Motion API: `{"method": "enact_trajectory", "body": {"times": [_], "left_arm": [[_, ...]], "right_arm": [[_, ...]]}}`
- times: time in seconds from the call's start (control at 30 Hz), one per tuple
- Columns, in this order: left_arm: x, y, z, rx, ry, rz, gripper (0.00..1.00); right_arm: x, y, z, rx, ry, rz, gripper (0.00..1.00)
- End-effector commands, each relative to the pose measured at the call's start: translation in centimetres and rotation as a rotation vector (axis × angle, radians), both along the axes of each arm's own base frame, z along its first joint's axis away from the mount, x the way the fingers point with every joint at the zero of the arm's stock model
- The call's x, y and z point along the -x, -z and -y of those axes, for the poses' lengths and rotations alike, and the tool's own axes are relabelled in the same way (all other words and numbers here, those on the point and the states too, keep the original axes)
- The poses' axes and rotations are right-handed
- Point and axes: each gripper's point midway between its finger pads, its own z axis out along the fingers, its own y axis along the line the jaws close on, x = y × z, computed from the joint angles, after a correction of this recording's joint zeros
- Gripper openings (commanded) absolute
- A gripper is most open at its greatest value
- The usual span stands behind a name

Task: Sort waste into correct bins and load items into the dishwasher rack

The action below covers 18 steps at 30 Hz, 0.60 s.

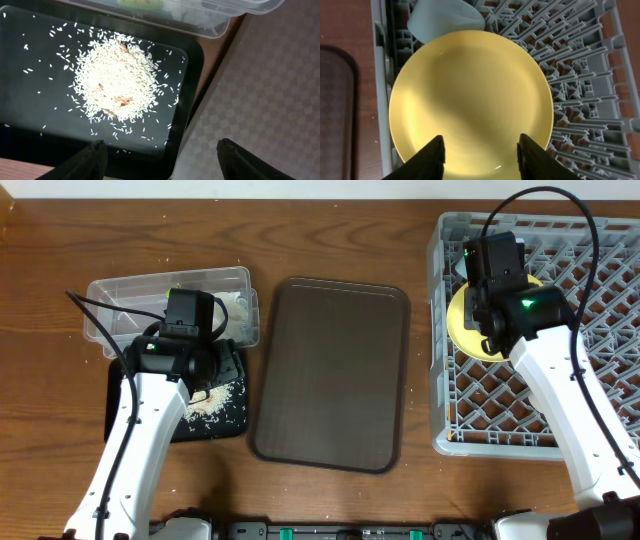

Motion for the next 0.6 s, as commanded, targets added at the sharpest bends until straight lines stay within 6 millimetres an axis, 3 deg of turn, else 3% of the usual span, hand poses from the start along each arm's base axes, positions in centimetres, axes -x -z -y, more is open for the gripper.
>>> {"method": "enact_trajectory", "body": {"times": [0.0,0.27,0.57], "left_arm": [[-0.1,-0.3,-0.3,-0.016,-0.015,0.006,0.73],[-0.1,-0.3,-0.3,-0.016,-0.015,0.006,0.73],[-0.1,-0.3,-0.3,-0.016,-0.015,0.006,0.73]], "right_arm": [[-0.2,-0.4,1.8,-0.019,0.138,0.068,0.44],[-0.6,0.3,6.3,-0.177,0.244,0.078,0.45],[0.1,2.0,8.3,-0.414,0.211,0.01,0.36]]}}
